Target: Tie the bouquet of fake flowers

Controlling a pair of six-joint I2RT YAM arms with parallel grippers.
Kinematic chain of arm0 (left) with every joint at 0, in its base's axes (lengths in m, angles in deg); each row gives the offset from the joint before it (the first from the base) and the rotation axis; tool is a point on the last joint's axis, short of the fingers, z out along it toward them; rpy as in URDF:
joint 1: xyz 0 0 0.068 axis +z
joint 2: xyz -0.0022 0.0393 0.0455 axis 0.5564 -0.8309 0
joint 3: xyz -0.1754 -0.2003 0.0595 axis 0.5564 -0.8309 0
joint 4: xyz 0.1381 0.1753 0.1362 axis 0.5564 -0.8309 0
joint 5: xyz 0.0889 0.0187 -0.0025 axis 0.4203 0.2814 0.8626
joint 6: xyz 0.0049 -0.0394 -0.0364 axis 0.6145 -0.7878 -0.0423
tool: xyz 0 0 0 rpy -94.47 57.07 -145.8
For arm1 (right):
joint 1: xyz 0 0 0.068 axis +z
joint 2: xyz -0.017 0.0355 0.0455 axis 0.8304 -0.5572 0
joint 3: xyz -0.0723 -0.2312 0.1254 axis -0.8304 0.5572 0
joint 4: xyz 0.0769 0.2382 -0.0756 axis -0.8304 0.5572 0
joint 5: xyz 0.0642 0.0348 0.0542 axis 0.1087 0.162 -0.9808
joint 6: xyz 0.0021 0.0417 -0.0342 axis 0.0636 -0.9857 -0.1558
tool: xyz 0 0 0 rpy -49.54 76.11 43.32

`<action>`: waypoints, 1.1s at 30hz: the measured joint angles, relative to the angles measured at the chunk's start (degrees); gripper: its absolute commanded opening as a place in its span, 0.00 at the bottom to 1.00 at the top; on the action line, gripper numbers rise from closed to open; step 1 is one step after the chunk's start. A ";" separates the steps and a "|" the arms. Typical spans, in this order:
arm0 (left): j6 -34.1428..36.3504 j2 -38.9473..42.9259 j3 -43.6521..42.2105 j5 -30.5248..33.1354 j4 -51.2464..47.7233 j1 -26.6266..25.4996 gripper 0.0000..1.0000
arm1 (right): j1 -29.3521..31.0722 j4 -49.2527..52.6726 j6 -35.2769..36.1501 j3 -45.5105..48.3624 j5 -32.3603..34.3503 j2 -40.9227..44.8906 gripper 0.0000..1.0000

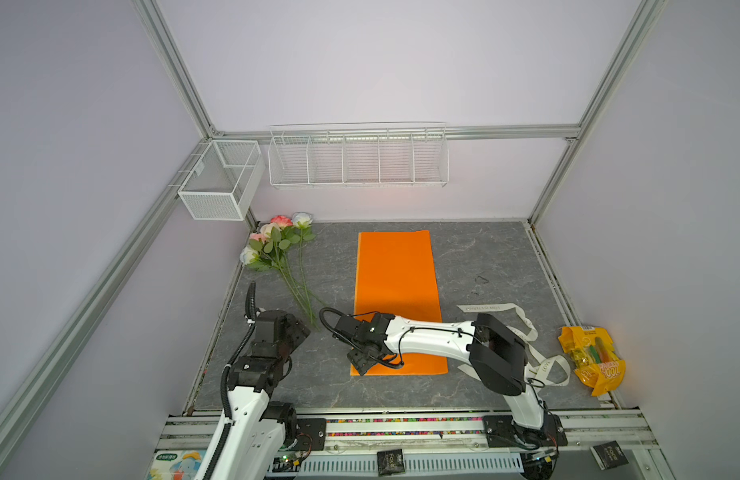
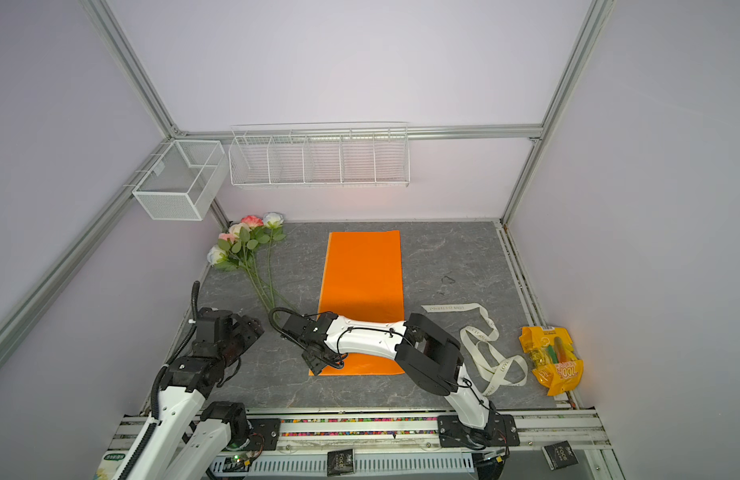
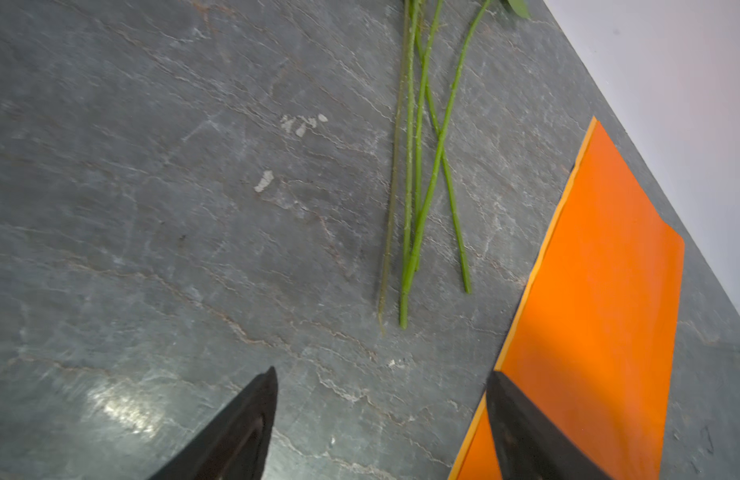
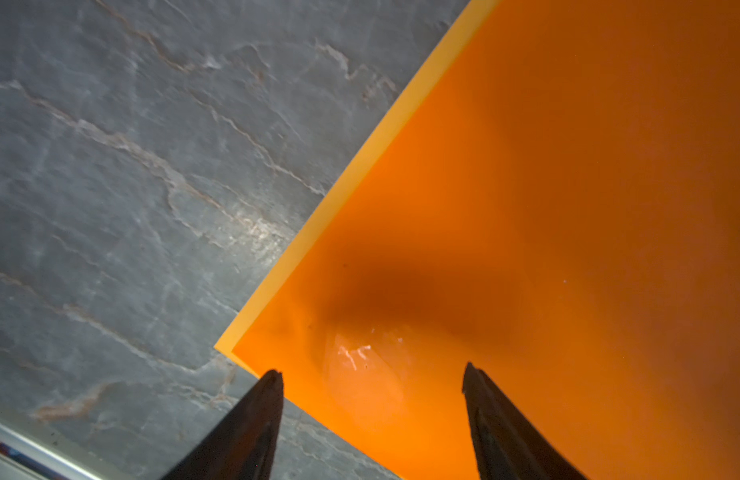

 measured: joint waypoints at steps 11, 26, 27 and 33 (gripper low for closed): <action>-8.72 0.68 0.09 13.77 -7.80 0.00 0.81 | 1.62 0.46 -0.02 -2.75 -1.11 -3.98 0.79; -15.21 2.58 0.09 23.04 -12.81 0.02 0.80 | 1.70 -3.85 -1.70 0.70 -0.57 -2.80 0.63; -14.67 2.60 0.09 22.64 -12.55 0.02 0.80 | 1.51 -4.79 -1.68 1.57 -0.90 -2.23 0.63; -7.61 2.58 0.02 13.75 -6.56 0.07 0.77 | -0.33 -7.98 -1.05 5.09 -3.87 0.11 0.42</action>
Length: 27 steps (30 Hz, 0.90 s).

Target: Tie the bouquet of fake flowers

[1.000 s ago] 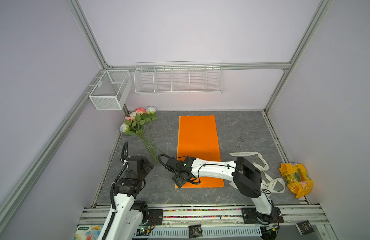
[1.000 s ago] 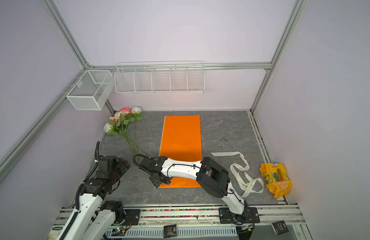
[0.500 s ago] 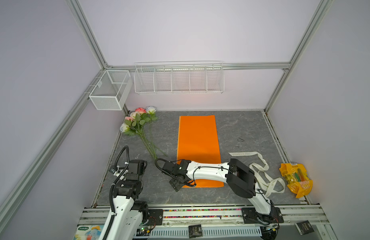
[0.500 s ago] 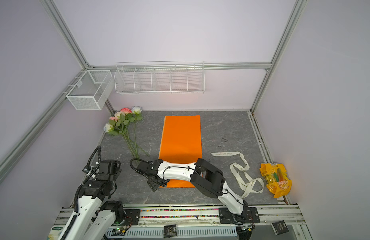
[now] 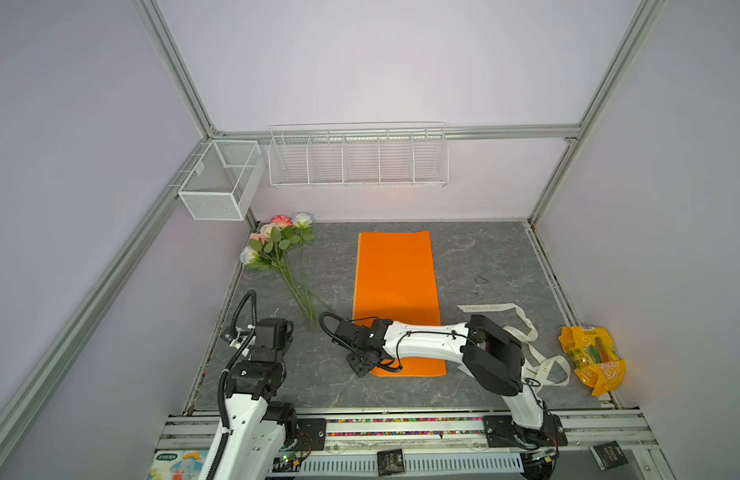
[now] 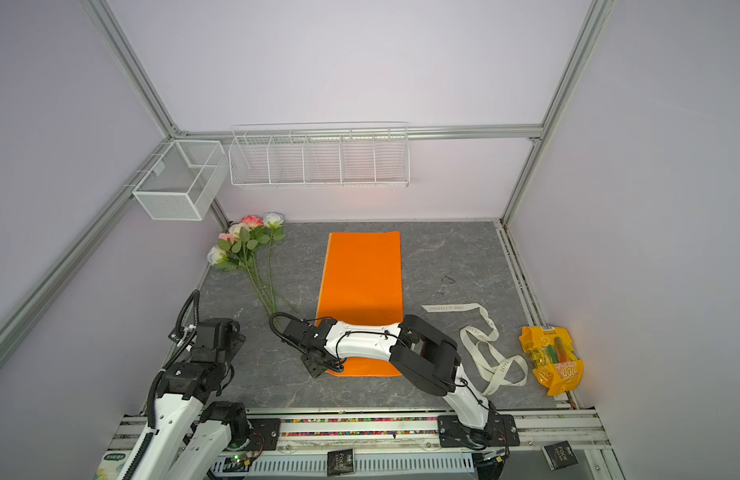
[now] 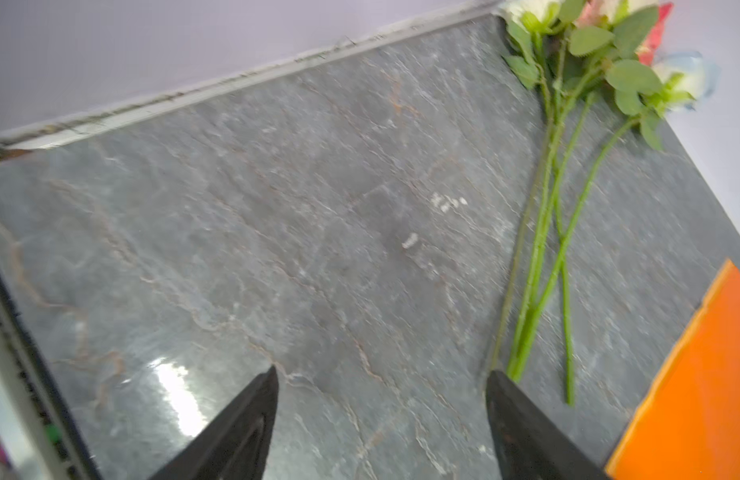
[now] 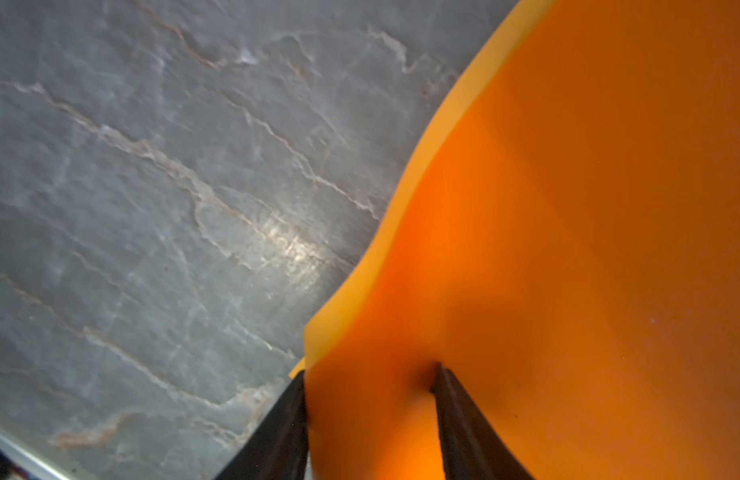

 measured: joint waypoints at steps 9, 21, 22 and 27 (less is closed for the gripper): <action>5.35 -3.34 -5.44 -27.02 15.93 0.04 0.73 | -4.42 -9.81 -0.28 12.61 -7.06 8.70 0.41; -0.44 -30.60 -9.44 -54.25 44.24 -9.77 0.62 | -7.41 -21.53 -2.36 21.75 -13.09 14.99 0.41; -1.73 -33.07 -9.46 -55.43 47.28 -9.97 0.60 | -7.43 -22.01 -2.49 21.94 -13.22 14.99 0.41; -4.70 -40.04 -9.31 -58.75 54.95 -10.73 0.39 | -7.48 -23.54 -3.30 22.27 -13.88 14.99 0.41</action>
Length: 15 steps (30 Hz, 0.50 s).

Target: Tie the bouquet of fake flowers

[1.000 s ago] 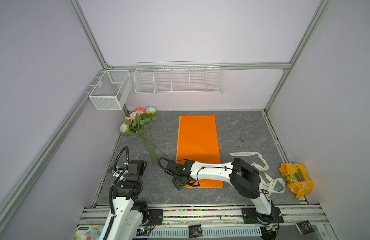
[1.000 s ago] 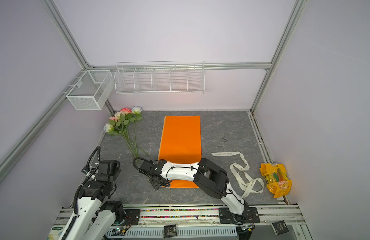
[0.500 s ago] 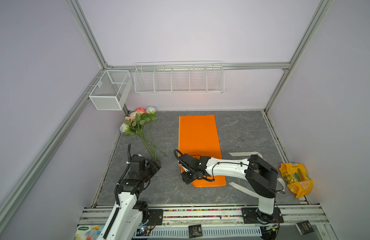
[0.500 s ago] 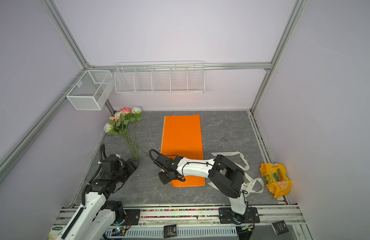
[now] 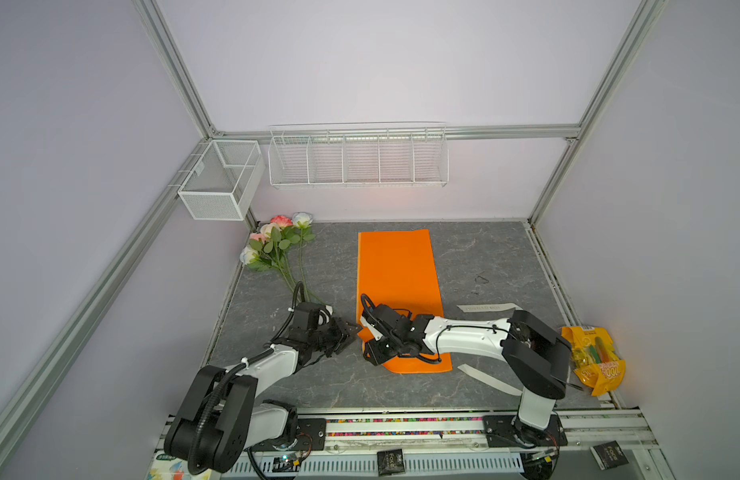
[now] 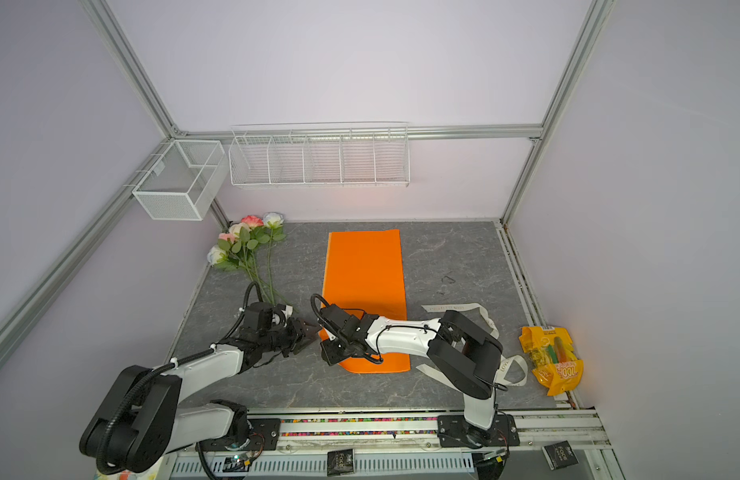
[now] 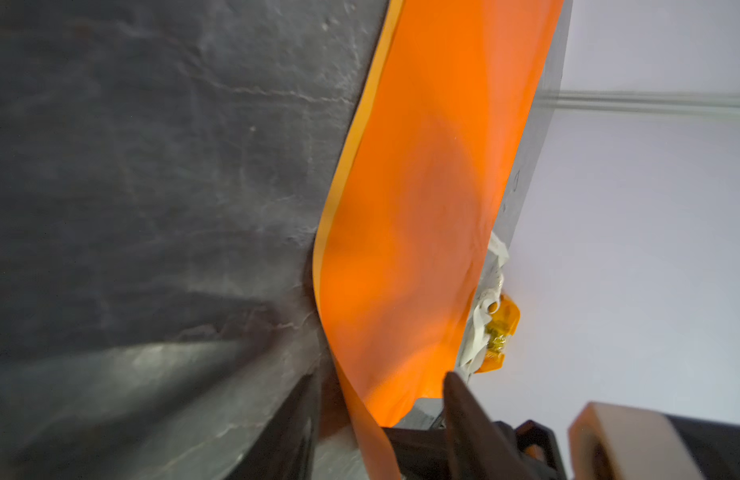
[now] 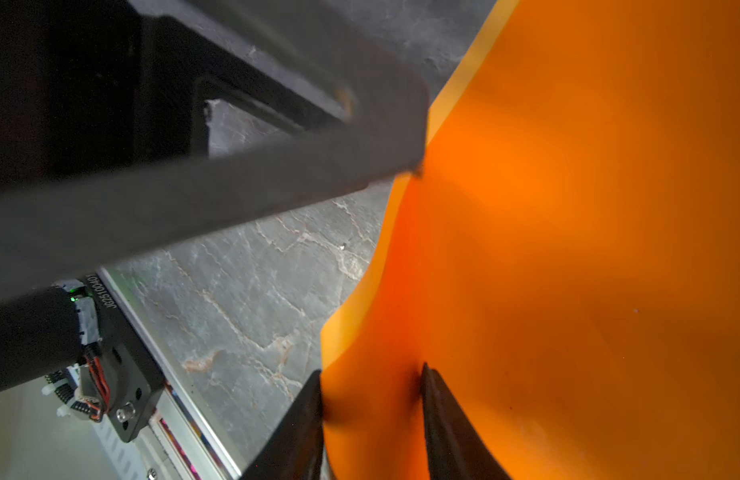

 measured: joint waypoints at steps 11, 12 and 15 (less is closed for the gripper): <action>1.25 -2.08 1.05 -0.87 -1.20 -0.07 0.09 | -0.04 -1.05 -0.52 0.04 -0.28 0.00 0.40; 1.36 -2.62 1.22 -1.07 -1.14 -0.07 0.05 | -0.04 -1.14 -0.57 0.04 -0.26 0.00 0.40; 1.92 -4.02 1.57 -1.81 -1.29 -0.09 0.00 | -0.04 -1.33 -0.59 0.07 -0.26 0.00 0.39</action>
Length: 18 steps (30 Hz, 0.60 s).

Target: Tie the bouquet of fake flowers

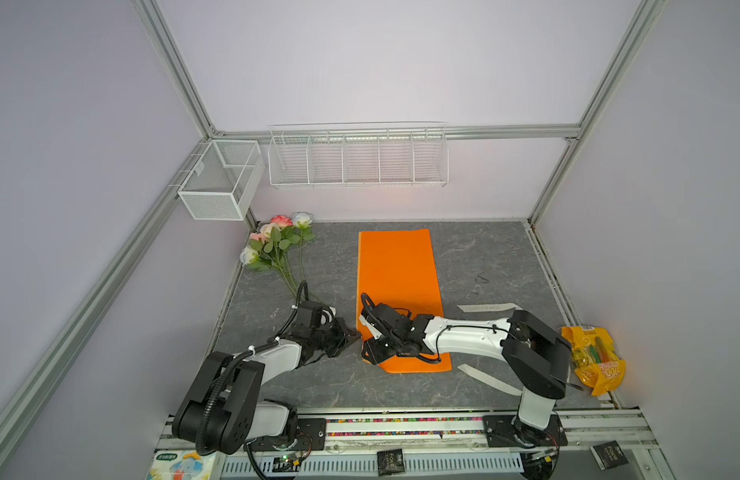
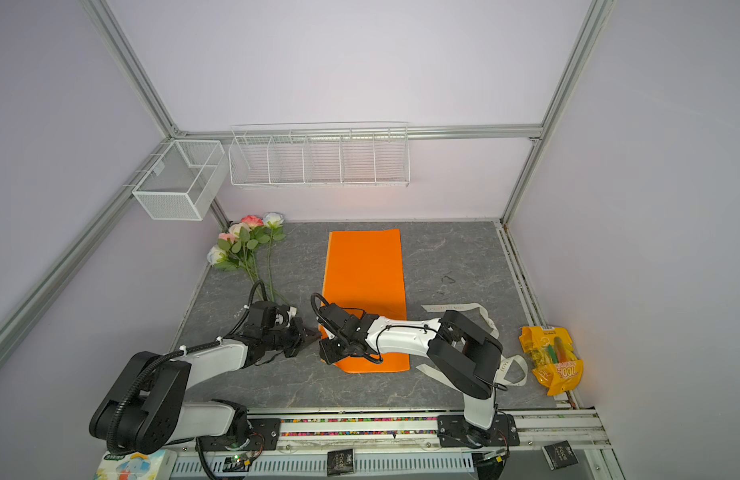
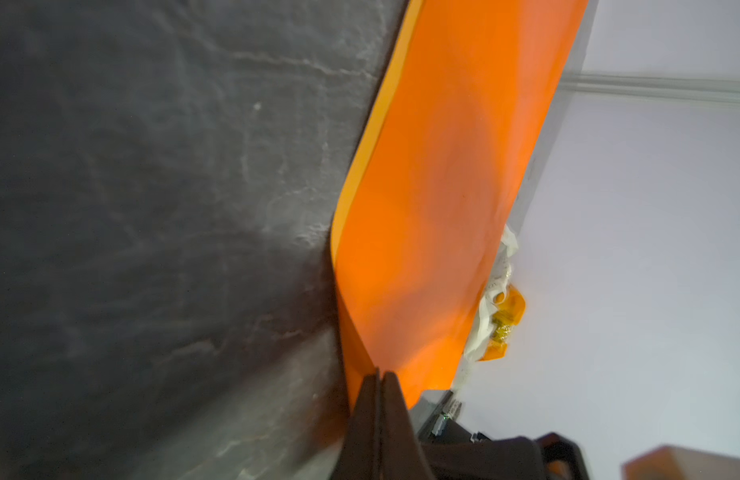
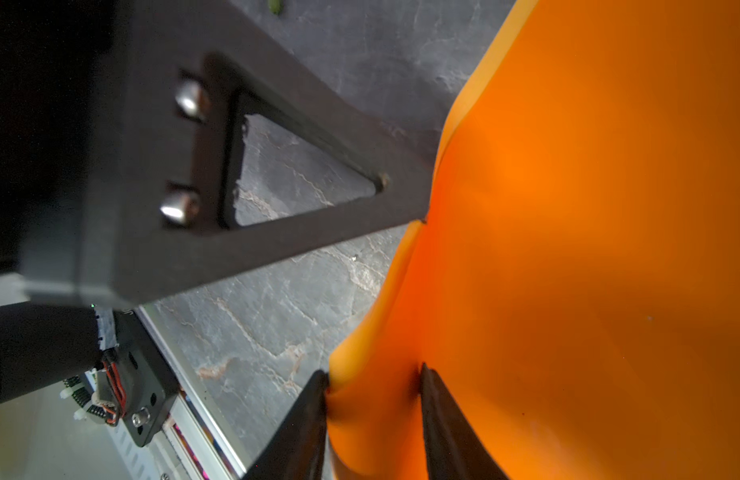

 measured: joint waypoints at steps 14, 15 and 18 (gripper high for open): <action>2.14 -0.57 0.57 1.46 -3.85 -0.02 0.00 | -0.13 0.50 -1.01 0.94 1.62 0.00 0.21; 2.32 -0.57 0.57 1.60 -4.09 -0.02 0.00 | -0.22 0.96 -1.27 0.98 2.19 0.00 0.20; 2.73 -0.50 0.59 2.08 -4.94 -0.02 0.30 | -0.52 2.95 -1.88 0.98 4.39 0.31 0.15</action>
